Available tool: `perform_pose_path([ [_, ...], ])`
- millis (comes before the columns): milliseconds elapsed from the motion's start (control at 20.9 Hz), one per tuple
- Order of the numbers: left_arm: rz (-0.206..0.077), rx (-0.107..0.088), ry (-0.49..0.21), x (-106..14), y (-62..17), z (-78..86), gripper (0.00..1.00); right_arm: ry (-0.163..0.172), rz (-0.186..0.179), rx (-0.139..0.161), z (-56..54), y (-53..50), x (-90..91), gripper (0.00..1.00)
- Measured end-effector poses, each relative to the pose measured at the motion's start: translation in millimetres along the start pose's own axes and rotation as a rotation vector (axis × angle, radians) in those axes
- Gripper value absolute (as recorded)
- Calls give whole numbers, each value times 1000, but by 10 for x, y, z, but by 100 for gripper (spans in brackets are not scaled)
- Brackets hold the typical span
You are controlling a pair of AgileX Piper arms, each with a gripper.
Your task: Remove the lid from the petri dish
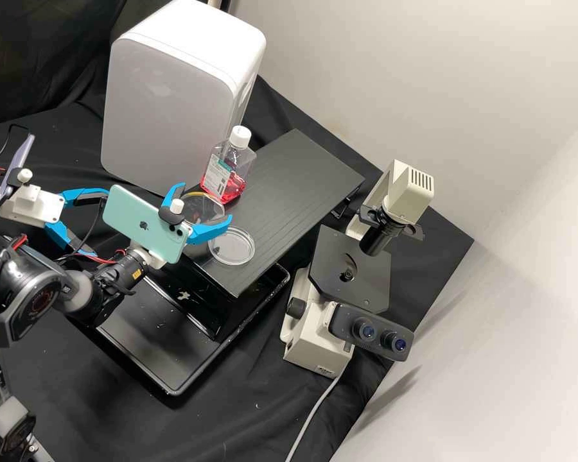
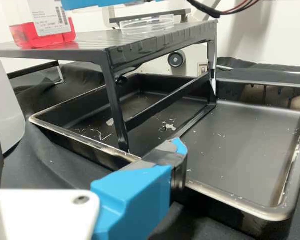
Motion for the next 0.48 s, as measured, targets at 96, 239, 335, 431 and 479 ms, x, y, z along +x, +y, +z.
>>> perform_pose_path([
  [96, 0, -1, 2, 0, 0, -1, 100, -1, -2, -3, -1, -10, 1, 0],
  [239, 0, -1, 2, 0, 0, -1, 100, 6, -9, -11, -19, -27, 0, 0],
  [335, 0, -1, 2, 0, 0, -1, 100, 3, -11, -13, -11, -33, 2, 0],
  [431, 0, -1, 2, 0, 0, -1, 100, -4, -18, -14, 8, -54, 8, 0],
  [479, 0, -1, 2, 0, 0, -1, 100, -9, -21, -15, 18, -62, 10, 0],
])
